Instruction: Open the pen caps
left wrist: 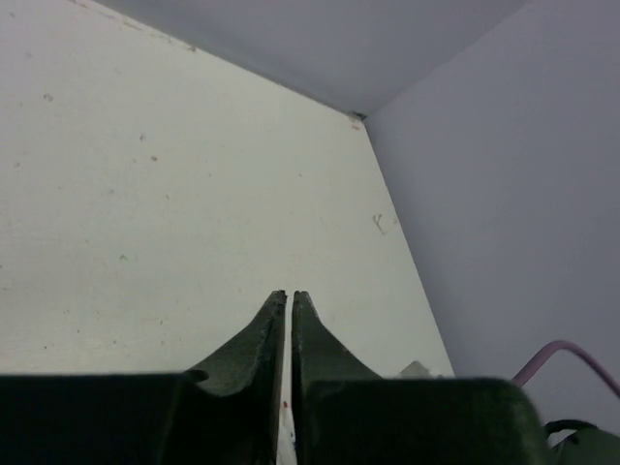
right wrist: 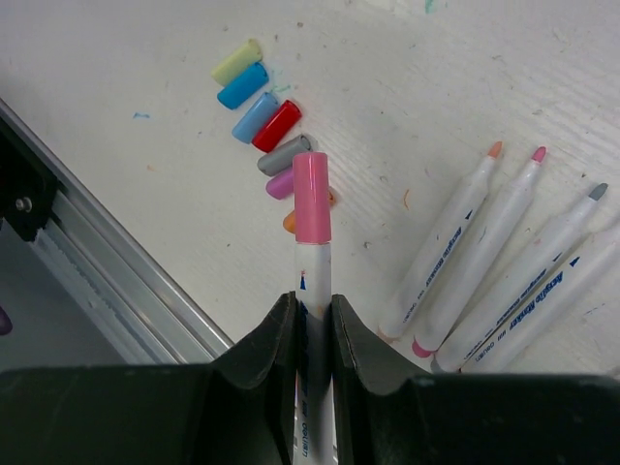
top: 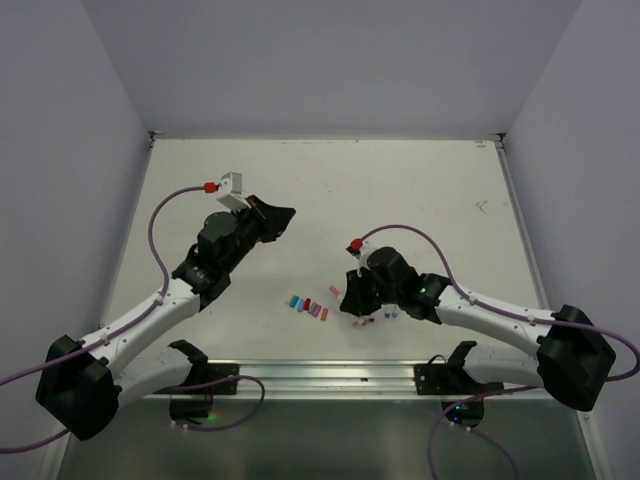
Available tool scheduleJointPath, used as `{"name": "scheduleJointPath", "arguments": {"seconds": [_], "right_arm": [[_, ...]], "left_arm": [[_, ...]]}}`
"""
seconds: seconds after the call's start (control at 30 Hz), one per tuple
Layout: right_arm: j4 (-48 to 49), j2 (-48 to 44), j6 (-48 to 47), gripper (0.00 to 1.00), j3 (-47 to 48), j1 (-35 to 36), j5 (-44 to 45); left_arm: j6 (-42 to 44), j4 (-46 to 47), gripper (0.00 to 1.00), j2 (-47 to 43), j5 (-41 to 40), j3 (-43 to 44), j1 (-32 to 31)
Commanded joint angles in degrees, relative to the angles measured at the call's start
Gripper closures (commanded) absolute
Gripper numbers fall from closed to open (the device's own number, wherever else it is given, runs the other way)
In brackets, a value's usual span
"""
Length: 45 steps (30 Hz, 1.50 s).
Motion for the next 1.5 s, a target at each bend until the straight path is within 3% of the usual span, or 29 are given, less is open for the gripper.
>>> {"name": "scheduleJointPath", "arguments": {"seconds": [0.0, 0.03, 0.07, 0.17, 0.23, 0.57, 0.77, 0.9, 1.17, 1.47], "right_arm": [[-0.57, -4.1, 0.69, 1.0, 2.01, 0.03, 1.04], [-0.83, -4.81, 0.95, 1.0, 2.19, 0.12, 0.6], [-0.83, -5.6, 1.04, 1.0, 2.45, 0.12, 0.51], [1.45, -9.55, 2.0, 1.0, 1.49, 0.03, -0.37], [2.85, -11.75, 2.1, 1.0, 1.31, 0.03, -0.37], [8.48, -10.88, 3.41, 1.0, 4.21, -0.06, -1.51], [8.84, -12.28, 4.12, 1.0, 5.17, -0.06, -1.43], [7.96, -12.81, 3.85, 1.0, 5.71, 0.03, -1.87], [9.54, -11.58, 3.85, 1.0, 5.88, -0.06, -0.64], [12.79, -9.92, 4.47, 1.0, 4.91, -0.06, -0.46]], "left_arm": [[3.66, 3.69, 0.84, 2.54, 9.85, 0.48, 0.1], [2.88, 7.09, 0.73, 2.54, 11.7, -1.01, 0.1], [2.0, 10.35, 0.5, 1.67, 15.89, -5.2, 0.02], [-3.62, 21.69, 0.29, -0.18, 20.49, -12.24, 0.02], [-7.22, 28.2, 0.25, -0.54, 22.08, -14.2, -0.42], [-12.68, 36.82, 0.3, 3.76, 19.36, -16.84, -9.56], [-13.04, 33.5, 0.33, 4.3, 17.26, -16.49, -10.44], [-11.54, 26.13, 0.32, 2.71, 13.57, -15.18, -10.71], [-14.26, 29.79, 0.32, 5.79, 15.4, -15.79, -11.85], [-17.16, 34.72, 0.51, 5.88, 16.81, -17.02, -12.11]]}}
